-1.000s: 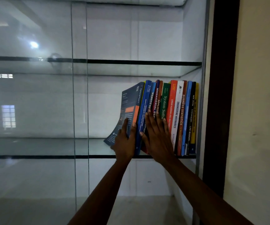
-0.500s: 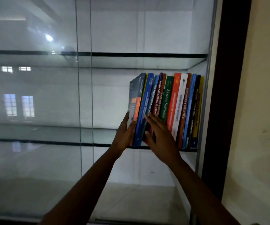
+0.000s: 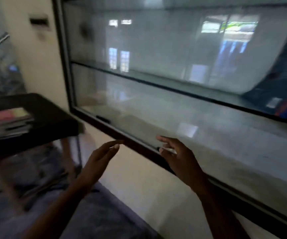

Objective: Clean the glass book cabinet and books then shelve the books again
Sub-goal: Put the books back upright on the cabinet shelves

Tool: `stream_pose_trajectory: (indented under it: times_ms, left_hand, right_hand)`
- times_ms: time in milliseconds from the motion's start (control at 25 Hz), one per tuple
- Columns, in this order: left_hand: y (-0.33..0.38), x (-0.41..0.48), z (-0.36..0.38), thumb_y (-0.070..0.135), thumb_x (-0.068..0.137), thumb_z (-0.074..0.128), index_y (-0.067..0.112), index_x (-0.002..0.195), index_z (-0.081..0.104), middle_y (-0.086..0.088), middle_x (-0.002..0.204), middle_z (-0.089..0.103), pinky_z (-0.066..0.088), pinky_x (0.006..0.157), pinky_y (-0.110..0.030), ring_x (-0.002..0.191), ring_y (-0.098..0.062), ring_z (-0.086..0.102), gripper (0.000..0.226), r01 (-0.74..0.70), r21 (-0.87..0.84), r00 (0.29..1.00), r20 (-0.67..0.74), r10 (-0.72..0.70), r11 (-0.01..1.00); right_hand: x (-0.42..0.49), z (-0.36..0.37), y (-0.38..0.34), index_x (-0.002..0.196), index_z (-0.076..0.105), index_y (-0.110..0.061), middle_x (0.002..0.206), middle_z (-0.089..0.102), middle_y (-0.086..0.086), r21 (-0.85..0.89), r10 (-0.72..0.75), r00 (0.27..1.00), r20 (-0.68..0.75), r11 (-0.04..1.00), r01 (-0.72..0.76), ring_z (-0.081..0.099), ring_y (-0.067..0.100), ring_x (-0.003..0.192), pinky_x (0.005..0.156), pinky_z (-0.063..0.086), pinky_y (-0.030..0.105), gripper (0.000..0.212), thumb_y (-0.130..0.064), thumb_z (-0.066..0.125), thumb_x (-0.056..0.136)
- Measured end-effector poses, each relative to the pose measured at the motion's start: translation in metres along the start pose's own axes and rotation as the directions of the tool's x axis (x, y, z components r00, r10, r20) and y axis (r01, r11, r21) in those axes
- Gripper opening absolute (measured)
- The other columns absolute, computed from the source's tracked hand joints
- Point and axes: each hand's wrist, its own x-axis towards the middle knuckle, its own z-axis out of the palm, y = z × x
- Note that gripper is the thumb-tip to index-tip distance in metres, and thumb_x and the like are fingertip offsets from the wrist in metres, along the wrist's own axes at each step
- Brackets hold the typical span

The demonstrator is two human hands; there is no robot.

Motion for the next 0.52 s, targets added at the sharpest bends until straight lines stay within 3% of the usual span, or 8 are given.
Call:
stream_pose_trajectory:
  times_ms: [120,200,280,320,360,440,520]
  left_hand:
    - [-0.069,-0.04,-0.125,0.077,0.059,0.064,0.039,0.099,0.067,0.015,0.095,0.071,0.047,0.082,-0.016,0.093,0.001,0.062,0.056,0.143,0.065,0.981,-0.143,-0.133,0.988]
    - [-0.103,-0.074,-0.213,0.039,0.082,0.067,0.035,0.092,0.067,0.013,0.084,0.069,0.046,0.075,-0.011,0.081,0.005,0.06,0.01,0.253,0.09,0.952,-0.201,-0.231,0.963]
    - [-0.141,-0.114,-0.294,-0.001,0.092,0.052,0.021,0.092,0.063,0.006,0.086,0.061,0.043,0.071,-0.009,0.073,0.01,0.058,0.025,0.384,0.15,0.894,-0.306,-0.327,0.911]
    - [-0.154,-0.136,-0.327,-0.007,0.091,0.048,0.012,0.096,0.06,0.0,0.089,0.06,0.042,0.069,-0.007,0.072,0.012,0.057,0.023,0.472,0.135,0.842,-0.362,-0.4,0.871]
    - [-0.17,-0.158,-0.359,-0.007,0.091,0.048,0.006,0.107,0.058,-0.005,0.096,0.061,0.042,0.068,-0.005,0.077,0.009,0.058,0.023,0.545,0.128,0.786,-0.42,-0.453,0.828]
    - [-0.198,-0.198,-0.404,0.001,0.092,0.051,-0.001,0.119,0.056,-0.017,0.111,0.061,0.042,0.067,-0.007,0.095,-0.012,0.056,0.027,0.668,0.073,0.677,-0.472,-0.564,0.741]
    - [-0.227,-0.239,-0.447,0.012,0.094,0.054,0.003,0.121,0.056,-0.015,0.116,0.059,0.043,0.072,-0.02,0.105,-0.021,0.056,0.029,0.789,-0.004,0.528,-0.505,-0.683,0.614]
  right_hand:
    - [0.02,0.126,-0.026,0.112,0.055,-0.036,0.119,0.058,-0.015,0.119,0.063,0.976,0.21,0.989,-0.089,0.056,0.003,0.105,0.084,0.042,0.006,0.03,-0.013,0.055,0.092]
    - [0.029,0.214,-0.048,0.118,0.057,-0.028,0.122,0.058,-0.012,0.141,0.091,0.931,0.353,0.979,-0.15,0.056,0.005,0.106,0.084,0.043,0.01,0.03,-0.013,0.053,0.093]
    - [0.039,0.298,-0.074,0.124,0.056,-0.021,0.129,0.057,-0.004,0.117,0.087,0.874,0.479,0.98,-0.161,0.055,0.012,0.114,0.093,0.043,0.021,0.032,-0.012,0.052,0.093]
    - [0.041,0.336,-0.086,0.126,0.055,-0.018,0.131,0.056,-0.001,0.085,0.094,0.847,0.524,0.983,-0.161,0.053,0.015,0.118,0.096,0.041,0.024,0.033,-0.012,0.052,0.093]
    - [0.043,0.373,-0.094,0.127,0.054,-0.015,0.131,0.055,0.001,0.06,0.1,0.817,0.567,0.985,-0.162,0.052,0.017,0.12,0.096,0.039,0.023,0.034,-0.011,0.053,0.093]
    - [0.045,0.433,-0.103,0.129,0.052,-0.011,0.129,0.054,0.0,0.029,0.122,0.739,0.663,0.982,-0.188,0.05,0.016,0.121,0.093,0.038,0.021,0.036,-0.009,0.053,0.094]
    - [0.045,0.503,-0.108,0.131,0.05,-0.012,0.134,0.05,0.0,-0.027,0.159,0.616,0.772,0.976,-0.218,0.05,0.019,0.121,0.098,0.041,0.031,0.036,-0.013,0.052,0.094]
